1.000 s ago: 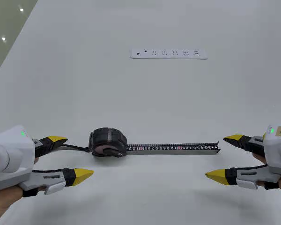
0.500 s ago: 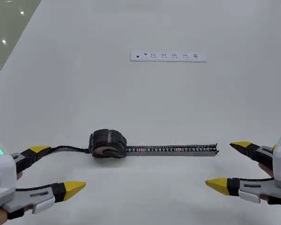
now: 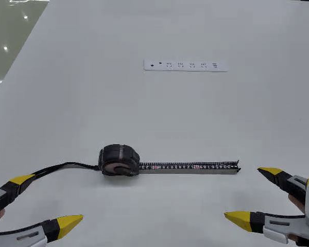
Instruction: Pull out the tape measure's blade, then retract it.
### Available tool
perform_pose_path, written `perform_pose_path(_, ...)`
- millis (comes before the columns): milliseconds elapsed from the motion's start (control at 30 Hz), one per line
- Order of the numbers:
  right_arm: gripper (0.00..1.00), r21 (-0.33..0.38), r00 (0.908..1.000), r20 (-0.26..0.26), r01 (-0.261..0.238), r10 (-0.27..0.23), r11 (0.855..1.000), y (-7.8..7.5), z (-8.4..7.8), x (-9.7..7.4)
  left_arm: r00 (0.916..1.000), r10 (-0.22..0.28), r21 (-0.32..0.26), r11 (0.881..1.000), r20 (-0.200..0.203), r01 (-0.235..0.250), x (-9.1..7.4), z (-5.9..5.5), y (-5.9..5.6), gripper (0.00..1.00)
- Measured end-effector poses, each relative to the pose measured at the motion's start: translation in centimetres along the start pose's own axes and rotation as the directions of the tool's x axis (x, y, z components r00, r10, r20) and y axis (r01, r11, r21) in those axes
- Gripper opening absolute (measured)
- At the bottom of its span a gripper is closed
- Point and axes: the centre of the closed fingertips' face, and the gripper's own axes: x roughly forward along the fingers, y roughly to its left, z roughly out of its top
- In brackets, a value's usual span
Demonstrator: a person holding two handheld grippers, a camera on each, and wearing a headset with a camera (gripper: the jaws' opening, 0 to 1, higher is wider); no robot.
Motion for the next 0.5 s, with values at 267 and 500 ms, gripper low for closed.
perform_pose_path(267, 0.89, 0.004, 1.0, 0.001, -0.001, 0.001, 1.0, 0.9, -0.8, -0.8, 0.9999, 0.015, -0.003, 1.0, 0.004, -0.015, -0.7, -1.1, -0.4, 0.86)
perform_pose_path(500, 0.95, 0.006, 0.9999, 0.013, 0.007, -0.007, 1.0, 1.4, -1.1, -1.1, 0.999, 0.046, -0.025, 0.999, 0.003, -0.046, -1.3, -2.1, -0.2, 0.94)
